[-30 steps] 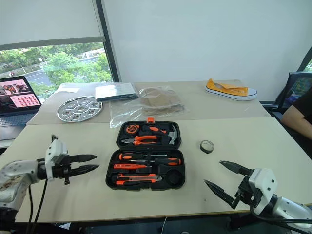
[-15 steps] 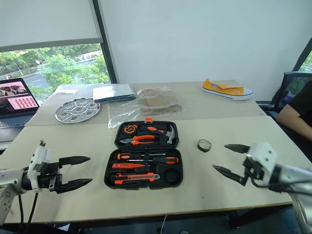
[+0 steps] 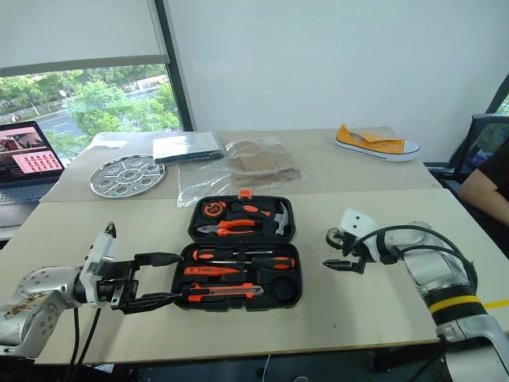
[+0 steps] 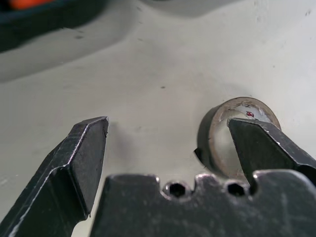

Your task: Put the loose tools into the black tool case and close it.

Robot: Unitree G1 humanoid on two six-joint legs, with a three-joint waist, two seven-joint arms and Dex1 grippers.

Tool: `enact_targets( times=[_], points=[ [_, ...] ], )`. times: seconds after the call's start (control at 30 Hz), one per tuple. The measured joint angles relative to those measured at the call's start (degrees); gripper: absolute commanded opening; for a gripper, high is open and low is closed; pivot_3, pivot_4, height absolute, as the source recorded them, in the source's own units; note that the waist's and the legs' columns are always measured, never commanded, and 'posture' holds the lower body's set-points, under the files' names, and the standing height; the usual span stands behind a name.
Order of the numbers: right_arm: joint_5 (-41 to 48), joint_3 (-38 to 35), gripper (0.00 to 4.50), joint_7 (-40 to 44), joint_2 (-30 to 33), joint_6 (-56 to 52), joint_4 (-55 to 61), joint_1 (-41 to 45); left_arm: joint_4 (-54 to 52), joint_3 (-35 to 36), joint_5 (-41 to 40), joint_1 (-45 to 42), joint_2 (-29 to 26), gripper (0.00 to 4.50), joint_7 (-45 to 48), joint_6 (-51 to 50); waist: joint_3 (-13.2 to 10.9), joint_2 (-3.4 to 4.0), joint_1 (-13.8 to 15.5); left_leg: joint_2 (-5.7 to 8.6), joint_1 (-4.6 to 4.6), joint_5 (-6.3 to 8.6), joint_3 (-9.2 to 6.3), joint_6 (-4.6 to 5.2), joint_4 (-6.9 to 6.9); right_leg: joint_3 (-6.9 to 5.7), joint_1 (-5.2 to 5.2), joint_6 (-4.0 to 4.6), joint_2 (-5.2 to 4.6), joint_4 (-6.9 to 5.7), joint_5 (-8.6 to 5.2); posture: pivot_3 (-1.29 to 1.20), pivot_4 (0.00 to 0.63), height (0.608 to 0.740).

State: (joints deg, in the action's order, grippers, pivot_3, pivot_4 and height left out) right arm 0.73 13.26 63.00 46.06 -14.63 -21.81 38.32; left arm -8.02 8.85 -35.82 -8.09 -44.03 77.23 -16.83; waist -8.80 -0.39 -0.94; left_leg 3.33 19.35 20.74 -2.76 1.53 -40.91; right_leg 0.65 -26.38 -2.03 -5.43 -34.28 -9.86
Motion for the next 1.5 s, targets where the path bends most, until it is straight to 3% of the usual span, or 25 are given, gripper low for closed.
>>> enact_targets(
  times=[0.17,0.2,0.23,0.27,0.3,0.33,0.5,0.63,0.7,0.83,1.13,1.4,1.47,1.5],
  points=[
    [-1.7,0.2,1.68,0.1,-0.8,0.1,-3.1,1.9,0.5,-0.9,0.5,-0.7,0.1,4.50,0.5,0.7,0.0,0.00,-0.1,0.01,0.00,0.00,0.00,0.00,0.02,-0.06,0.04,0.00,-0.04,0.15,0.00,0.00,0.150,0.740],
    [-1.7,0.2,1.51,0.1,-0.8,0.1,-3.2,2.0,0.7,-0.9,0.6,-0.8,0.1,4.50,0.5,0.7,0.0,0.00,-0.1,0.02,0.00,0.00,0.00,0.00,0.02,-0.06,0.04,0.00,-0.04,0.15,0.00,0.00,0.150,0.740],
    [-1.8,0.2,0.93,0.4,-0.8,0.0,-3.5,2.0,1.2,-0.9,0.7,-0.9,0.1,4.50,0.6,0.8,0.0,0.00,-0.1,0.02,0.00,0.00,-0.01,0.00,0.01,-0.06,0.05,0.00,-0.05,0.17,0.00,0.00,0.150,0.740],
    [-1.8,0.2,0.80,0.7,-0.8,-0.1,-3.7,2.0,1.5,-0.9,1.0,-0.9,0.1,4.50,0.7,1.1,0.0,0.00,0.0,0.02,-0.01,0.00,-0.01,0.00,0.01,-0.06,0.05,0.00,-0.06,0.17,0.00,0.00,0.150,0.740],
    [-1.8,0.2,0.25,0.9,-0.8,-0.2,-3.7,2.0,1.5,-1.0,1.1,-0.9,0.1,4.50,0.7,1.4,0.0,0.00,0.0,0.02,-0.01,0.00,-0.01,0.00,-0.01,-0.06,0.06,0.00,-0.06,0.17,0.00,0.00,0.150,0.740],
    [-1.8,0.1,0.08,1.2,-0.7,-0.2,-3.7,2.0,1.5,-1.0,1.2,-0.9,0.1,4.50,0.8,1.6,0.0,0.00,0.0,0.03,-0.01,0.00,-0.01,0.00,-0.01,-0.05,0.05,0.00,-0.06,0.16,0.00,0.00,0.150,0.740],
    [3.0,-1.8,0.04,9.7,2.8,0.0,2.1,-0.4,1.7,-1.1,1.6,-1.0,0.2,4.50,1.0,1.8,0.0,0.01,0.1,0.02,-0.02,0.00,-0.03,0.00,-0.01,-0.05,0.05,0.00,-0.04,0.14,0.00,0.00,0.150,0.740],
    [11.9,-4.2,0.04,15.9,4.0,-5.7,15.2,-2.7,2.0,-1.1,1.8,-1.0,0.2,4.50,1.1,2.0,0.0,0.02,-0.3,-0.04,-0.04,0.00,-0.04,0.00,0.00,-0.02,0.04,0.00,0.00,0.12,0.00,0.00,0.150,0.740],
    [17.4,-4.1,0.04,16.7,3.3,-13.4,26.9,-3.7,2.1,-1.1,2.0,-0.6,0.2,4.50,1.2,2.1,0.0,0.02,-0.4,-0.06,-0.04,0.01,-0.10,0.00,0.01,-0.01,0.02,0.02,0.03,0.10,0.01,0.00,0.150,0.740],
    [20.3,0.0,0.04,12.8,0.0,-22.7,38.7,-4.8,2.2,-1.2,2.3,0.1,0.4,4.50,1.4,2.9,0.0,-0.01,0.1,0.04,-0.04,0.01,-0.13,0.01,-0.09,-0.02,0.05,0.00,-0.07,0.14,0.05,0.00,0.150,0.740],
    [13.7,10.1,0.04,8.1,1.4,-25.6,39.8,-6.3,2.0,-1.1,2.5,1.6,0.4,4.50,1.0,2.9,0.0,-0.01,0.6,0.20,-0.04,0.01,-0.15,0.02,-0.15,-0.08,0.05,-0.09,-0.16,0.15,0.10,0.00,0.150,0.740],
    [9.5,12.9,0.04,8.9,3.0,-23.2,39.1,-4.8,1.8,-1.0,2.5,2.1,0.2,4.50,0.2,2.9,0.0,-0.08,0.4,0.19,-0.08,0.01,-0.17,0.03,-0.19,-0.09,0.15,-0.09,-0.17,0.17,0.10,0.00,0.150,0.740],
    [9.5,12.8,0.79,8.8,2.6,-23.3,38.5,-4.7,1.8,-0.9,2.5,2.1,0.1,4.50,-0.1,2.9,0.1,-0.12,0.4,0.18,-0.10,0.01,-0.17,0.03,-0.19,-0.09,0.15,-0.09,-0.17,0.17,0.10,0.00,0.150,0.740],
    [9.5,12.9,0.95,8.8,2.5,-23.4,38.3,-4.4,1.8,-0.8,2.5,2.1,0.1,4.50,-0.2,2.9,0.1,-0.12,0.3,0.18,-0.10,0.01,-0.17,0.03,-0.19,-0.09,0.15,-0.08,-0.16,0.17,0.10,0.00,0.150,0.740]
  ],
)
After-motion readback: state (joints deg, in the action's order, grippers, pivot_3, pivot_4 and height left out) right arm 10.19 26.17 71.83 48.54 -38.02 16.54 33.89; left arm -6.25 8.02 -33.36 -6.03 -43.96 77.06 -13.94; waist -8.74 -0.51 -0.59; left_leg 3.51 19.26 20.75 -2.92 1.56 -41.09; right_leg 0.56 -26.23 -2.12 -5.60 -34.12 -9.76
